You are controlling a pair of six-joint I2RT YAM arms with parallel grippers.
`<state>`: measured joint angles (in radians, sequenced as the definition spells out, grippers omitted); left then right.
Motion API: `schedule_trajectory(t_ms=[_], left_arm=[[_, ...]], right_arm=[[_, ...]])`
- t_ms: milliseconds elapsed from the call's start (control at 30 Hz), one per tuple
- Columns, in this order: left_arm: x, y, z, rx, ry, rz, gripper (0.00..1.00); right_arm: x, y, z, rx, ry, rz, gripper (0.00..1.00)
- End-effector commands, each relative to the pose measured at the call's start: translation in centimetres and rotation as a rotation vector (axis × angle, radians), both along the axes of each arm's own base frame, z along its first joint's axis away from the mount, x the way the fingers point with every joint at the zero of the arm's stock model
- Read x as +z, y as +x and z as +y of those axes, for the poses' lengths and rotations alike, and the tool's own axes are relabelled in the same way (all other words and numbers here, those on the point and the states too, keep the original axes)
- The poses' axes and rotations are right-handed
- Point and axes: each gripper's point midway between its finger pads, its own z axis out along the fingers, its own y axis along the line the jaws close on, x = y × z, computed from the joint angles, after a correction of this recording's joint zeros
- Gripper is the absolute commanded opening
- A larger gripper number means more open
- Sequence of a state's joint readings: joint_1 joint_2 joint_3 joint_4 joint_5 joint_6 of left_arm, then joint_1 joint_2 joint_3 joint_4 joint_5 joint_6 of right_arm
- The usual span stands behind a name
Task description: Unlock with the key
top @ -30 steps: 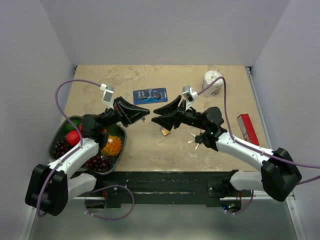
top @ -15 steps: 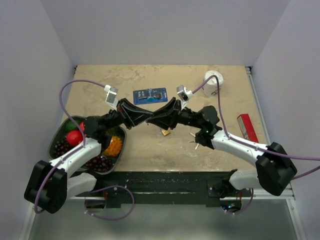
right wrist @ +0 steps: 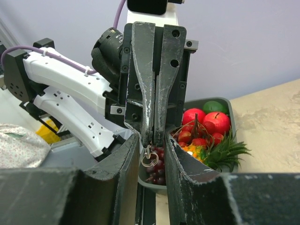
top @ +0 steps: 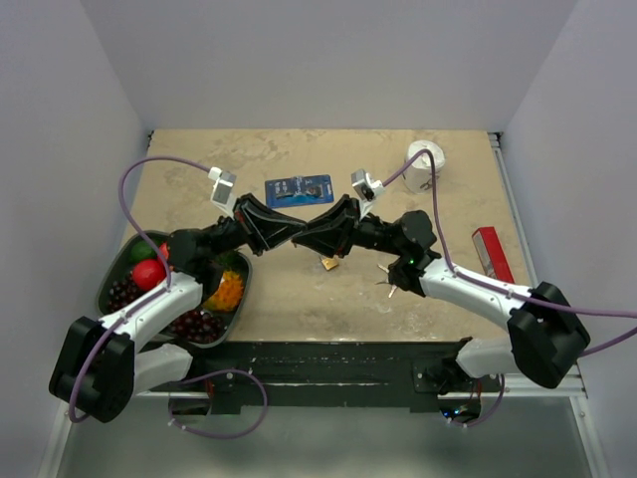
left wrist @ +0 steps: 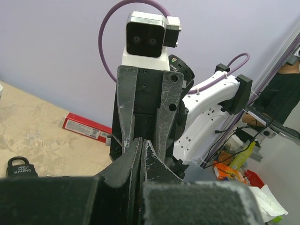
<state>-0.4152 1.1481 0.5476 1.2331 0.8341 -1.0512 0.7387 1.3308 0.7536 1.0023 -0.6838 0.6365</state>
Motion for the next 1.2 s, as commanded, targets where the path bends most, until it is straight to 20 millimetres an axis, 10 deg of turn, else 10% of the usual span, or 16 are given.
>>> schedule_trajectory(t_ms=[0, 1167], left_arm=[[3.3, -0.7, 0.1, 0.014, -0.056, -0.164, 0.0], [2.9, -0.5, 0.0, 0.019, -0.021, -0.144, 0.0]], right_arm=[[0.9, -0.8, 0.4, 0.051, 0.023, -0.019, 0.28], [0.9, -1.6, -0.7, 0.026, 0.037, -0.012, 0.5]])
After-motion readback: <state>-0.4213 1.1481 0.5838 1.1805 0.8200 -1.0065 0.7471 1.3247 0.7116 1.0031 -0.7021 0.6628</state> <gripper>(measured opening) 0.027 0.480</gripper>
